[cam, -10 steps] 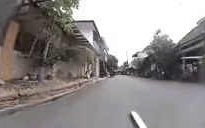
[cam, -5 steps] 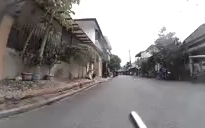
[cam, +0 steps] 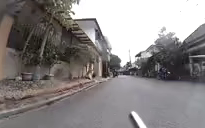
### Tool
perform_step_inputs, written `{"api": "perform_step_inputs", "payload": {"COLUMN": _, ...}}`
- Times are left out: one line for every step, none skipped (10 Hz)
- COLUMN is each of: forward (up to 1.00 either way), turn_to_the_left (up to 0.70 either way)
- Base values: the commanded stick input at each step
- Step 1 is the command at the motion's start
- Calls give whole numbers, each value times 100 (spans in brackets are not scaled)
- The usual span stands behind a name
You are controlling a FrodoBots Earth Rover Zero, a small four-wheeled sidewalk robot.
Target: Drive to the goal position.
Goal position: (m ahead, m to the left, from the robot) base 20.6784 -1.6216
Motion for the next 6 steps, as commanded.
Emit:
{"api": "perform_step_inputs", "payload": {"forward": 3, "turn_to_the_left": 0}}
{"api": "perform_step_inputs", "payload": {"forward": -14, "turn_to_the_left": 0}}
{"api": "perform_step_inputs", "payload": {"forward": -1, "turn_to_the_left": 0}}
{"api": "perform_step_inputs", "payload": {"forward": 13, "turn_to_the_left": 0}}
{"api": "perform_step_inputs", "payload": {"forward": 27, "turn_to_the_left": 0}}
{"api": "perform_step_inputs", "payload": {"forward": 40, "turn_to_the_left": 0}}
